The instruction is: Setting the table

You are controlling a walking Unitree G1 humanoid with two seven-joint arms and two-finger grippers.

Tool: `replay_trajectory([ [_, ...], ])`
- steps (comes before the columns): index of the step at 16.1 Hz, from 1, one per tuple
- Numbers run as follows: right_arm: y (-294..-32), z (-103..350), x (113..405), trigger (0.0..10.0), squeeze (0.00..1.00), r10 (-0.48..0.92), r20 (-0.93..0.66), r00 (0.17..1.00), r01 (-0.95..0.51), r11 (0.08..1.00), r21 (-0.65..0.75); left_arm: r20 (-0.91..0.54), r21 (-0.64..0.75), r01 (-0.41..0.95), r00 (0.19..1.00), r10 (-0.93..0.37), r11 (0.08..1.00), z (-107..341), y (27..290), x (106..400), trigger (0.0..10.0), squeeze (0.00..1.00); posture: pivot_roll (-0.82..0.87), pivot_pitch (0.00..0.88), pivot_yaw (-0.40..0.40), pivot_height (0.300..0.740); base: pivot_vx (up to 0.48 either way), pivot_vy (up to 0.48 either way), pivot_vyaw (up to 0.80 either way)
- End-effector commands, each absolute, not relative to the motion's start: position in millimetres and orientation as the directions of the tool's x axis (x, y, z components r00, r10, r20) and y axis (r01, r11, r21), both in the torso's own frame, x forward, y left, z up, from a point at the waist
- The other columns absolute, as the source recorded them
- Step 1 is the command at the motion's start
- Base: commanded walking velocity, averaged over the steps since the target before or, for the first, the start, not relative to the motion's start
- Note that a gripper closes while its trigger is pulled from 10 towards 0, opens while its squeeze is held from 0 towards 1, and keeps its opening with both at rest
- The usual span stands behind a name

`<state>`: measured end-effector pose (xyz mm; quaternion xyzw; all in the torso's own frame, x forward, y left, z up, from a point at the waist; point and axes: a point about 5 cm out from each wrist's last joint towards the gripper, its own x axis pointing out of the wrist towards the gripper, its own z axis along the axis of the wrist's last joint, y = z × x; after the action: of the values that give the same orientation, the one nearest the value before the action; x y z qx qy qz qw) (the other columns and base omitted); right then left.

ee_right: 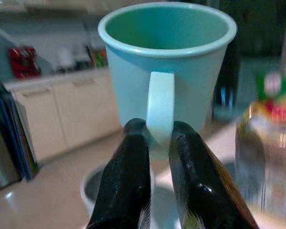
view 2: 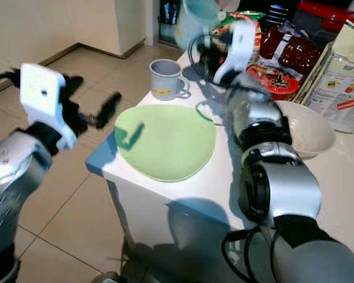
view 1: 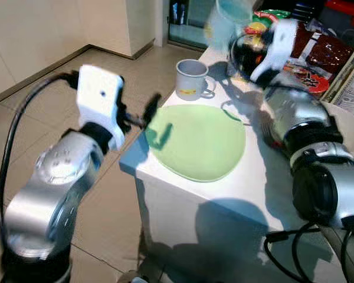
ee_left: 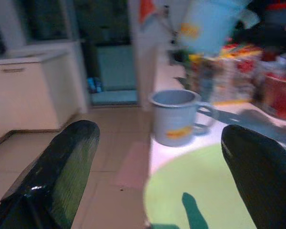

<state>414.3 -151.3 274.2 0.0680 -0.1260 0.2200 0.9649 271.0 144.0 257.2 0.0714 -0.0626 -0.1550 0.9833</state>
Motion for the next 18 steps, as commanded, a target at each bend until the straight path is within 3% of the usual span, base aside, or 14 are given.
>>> replay_trajectory([
  [1, -155.8, 278.4, 410.8, 0.0, 0.00, 0.408, 0.301, 0.862, -0.447, 0.892, 0.069, 0.110, 0.161, 0.261, 0.954, -0.280, 0.952, 257.4, 147.2, 275.2, 10.0, 0.00, 0.12, 0.000, -0.024, 0.740, 0.000, 0.000, 0.00],
  [4, -165.0, 268.9, 379.0, 0.0, 0.00, 0.330, 0.350, 0.877, -0.361, 0.932, 0.025, 0.099, 0.181, 0.242, 0.960, -0.263, 0.953, 246.3, 143.7, 283.1, 10.0, 0.00, 0.09, 0.000, -0.011, 0.740, 0.000, 0.000, 0.00],
  [5, -169.4, 265.6, 363.5, 2.2, 0.00, 0.263, 0.372, 0.890, -0.294, 0.956, 0.027, 0.104, 0.182, 0.248, 0.957, -0.270, 0.952, 245.0, 140.9, 284.5, 10.0, 0.00, 0.08, 0.000, -0.012, 0.740, 0.000, 0.000, 0.00],
  [6, -170.5, 264.5, 350.8, 10.0, 0.00, 0.216, 0.394, 0.893, -0.245, 0.969, 0.025, 0.108, 0.189, 0.248, 0.956, -0.271, 0.950, 243.3, 140.1, 286.7, 10.0, 0.00, 0.07, 0.000, -0.009, 0.740, 0.000, 0.000, 0.00],
  [11, -145.2, 247.1, 299.5, 10.0, 0.00, 0.180, 0.383, 0.906, -0.243, 0.962, 0.124, 0.106, 0.203, 0.261, 0.952, -0.286, 0.944, 232.7, 137.9, 288.5, 10.0, 0.00, 0.04, 0.000, -0.001, 0.740, -0.111, 0.000, 0.00],
  [18, -143.3, 245.4, 288.3, 10.0, 0.00, 0.152, 0.311, 0.938, -0.199, 0.972, 0.124, 0.114, 0.229, 0.240, 0.956, -0.271, 0.943, 229.7, 145.9, 292.6, 10.0, 0.00, 0.03, 0.000, 0.000, 0.740, -0.302, 0.000, 0.00],
])
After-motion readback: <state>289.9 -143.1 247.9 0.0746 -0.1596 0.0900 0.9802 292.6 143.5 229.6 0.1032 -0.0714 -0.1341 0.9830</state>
